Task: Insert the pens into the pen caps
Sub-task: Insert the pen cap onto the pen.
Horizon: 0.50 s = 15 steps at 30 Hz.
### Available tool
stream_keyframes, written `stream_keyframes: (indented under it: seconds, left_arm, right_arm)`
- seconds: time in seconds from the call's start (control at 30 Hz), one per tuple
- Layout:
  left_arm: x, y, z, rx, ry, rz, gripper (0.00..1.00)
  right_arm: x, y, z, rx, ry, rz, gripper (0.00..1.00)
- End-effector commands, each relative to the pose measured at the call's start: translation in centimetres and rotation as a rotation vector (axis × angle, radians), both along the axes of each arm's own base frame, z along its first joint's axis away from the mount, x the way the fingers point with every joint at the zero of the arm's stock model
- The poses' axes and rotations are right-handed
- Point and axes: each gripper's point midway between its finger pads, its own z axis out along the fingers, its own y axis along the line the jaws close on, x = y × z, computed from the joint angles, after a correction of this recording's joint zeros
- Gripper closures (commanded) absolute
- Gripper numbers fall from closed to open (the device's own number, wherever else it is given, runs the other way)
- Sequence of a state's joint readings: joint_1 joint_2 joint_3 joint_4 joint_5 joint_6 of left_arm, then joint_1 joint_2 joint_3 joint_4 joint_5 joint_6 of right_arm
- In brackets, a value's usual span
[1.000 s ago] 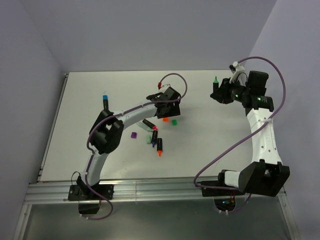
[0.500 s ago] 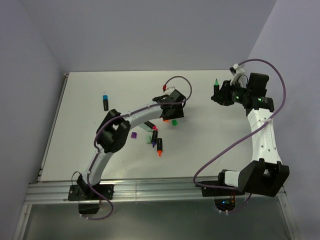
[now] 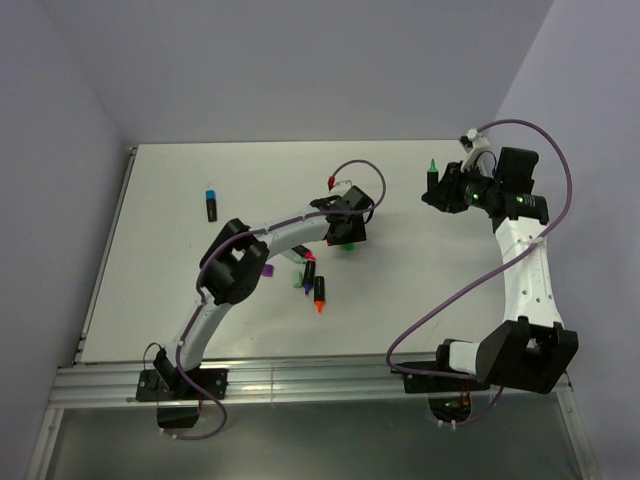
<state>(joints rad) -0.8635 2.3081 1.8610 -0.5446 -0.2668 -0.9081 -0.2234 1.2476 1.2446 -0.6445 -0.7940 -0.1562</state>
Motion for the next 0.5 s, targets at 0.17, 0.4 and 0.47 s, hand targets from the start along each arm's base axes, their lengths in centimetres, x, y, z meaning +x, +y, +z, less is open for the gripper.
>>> stream_keyframes:
  seconds: [0.17, 0.4, 0.47]
  left_arm:
    - [-0.9, 0.2, -1.5, 0.018, 0.029, -0.013, 0.48]
    - [-2.1, 0.9, -3.1, 0.133, 0.012, -0.1, 0.53]
    - [-2.1, 1.1, -3.5, 0.159, 0.003, -0.113, 0.54]
  right_arm:
    - [0.0, -0.5, 0.4, 0.0, -0.017, 0.003, 1.0]
    - [0.1, -0.3, 0.4, 0.019, -0.008, 0.01, 1.0]
    - [0.1, -0.3, 0.5, 0.02, -0.01, 0.009, 1.0]
